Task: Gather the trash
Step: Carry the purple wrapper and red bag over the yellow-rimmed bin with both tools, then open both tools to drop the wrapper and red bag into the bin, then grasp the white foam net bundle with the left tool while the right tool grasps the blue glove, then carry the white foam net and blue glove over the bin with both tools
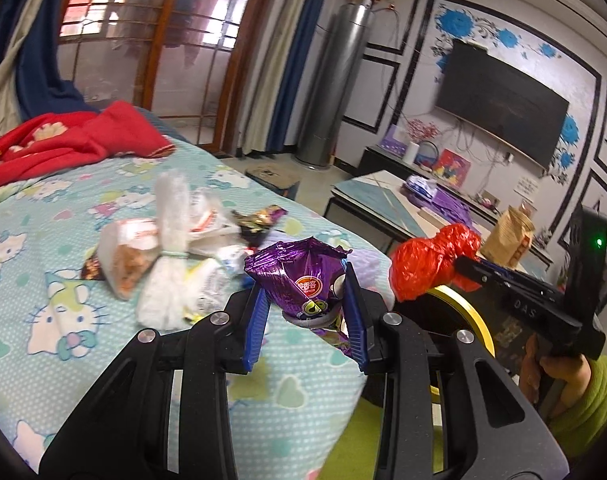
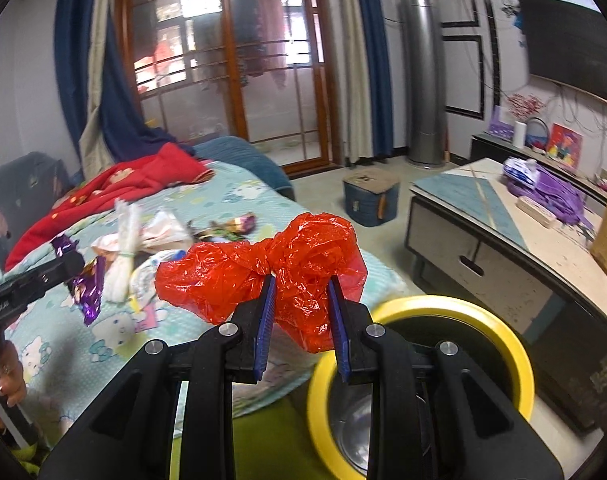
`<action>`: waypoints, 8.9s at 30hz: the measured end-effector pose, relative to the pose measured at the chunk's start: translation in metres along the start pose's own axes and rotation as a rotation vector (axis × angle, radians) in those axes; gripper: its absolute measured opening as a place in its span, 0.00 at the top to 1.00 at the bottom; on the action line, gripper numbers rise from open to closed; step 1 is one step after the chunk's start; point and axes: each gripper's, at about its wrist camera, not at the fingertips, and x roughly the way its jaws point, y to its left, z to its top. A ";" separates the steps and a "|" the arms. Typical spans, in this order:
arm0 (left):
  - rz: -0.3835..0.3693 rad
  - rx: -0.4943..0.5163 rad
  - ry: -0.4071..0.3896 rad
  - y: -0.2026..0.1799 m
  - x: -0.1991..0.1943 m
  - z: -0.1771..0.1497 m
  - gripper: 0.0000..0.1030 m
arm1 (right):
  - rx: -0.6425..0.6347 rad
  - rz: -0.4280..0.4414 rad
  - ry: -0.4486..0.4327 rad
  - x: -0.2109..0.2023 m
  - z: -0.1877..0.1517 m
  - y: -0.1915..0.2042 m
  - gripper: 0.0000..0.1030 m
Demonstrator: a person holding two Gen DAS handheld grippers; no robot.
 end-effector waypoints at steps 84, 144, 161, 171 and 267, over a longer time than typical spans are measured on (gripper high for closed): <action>-0.154 0.132 0.092 -0.088 0.097 -0.015 0.11 | 0.297 -0.158 0.023 0.000 -0.012 -0.104 0.30; 0.198 -0.192 0.056 0.100 0.033 0.003 0.34 | -0.156 0.205 0.172 0.093 -0.005 0.113 0.24; 0.160 -0.306 0.163 0.124 0.055 -0.015 0.49 | -0.156 0.234 0.224 0.122 -0.012 0.121 0.83; 0.159 -0.325 0.183 0.128 0.057 -0.017 0.70 | -0.167 0.239 0.260 0.115 -0.024 0.122 0.86; -0.293 0.297 0.221 -0.129 0.090 -0.037 0.84 | 0.263 -0.160 0.042 -0.002 0.016 -0.117 0.97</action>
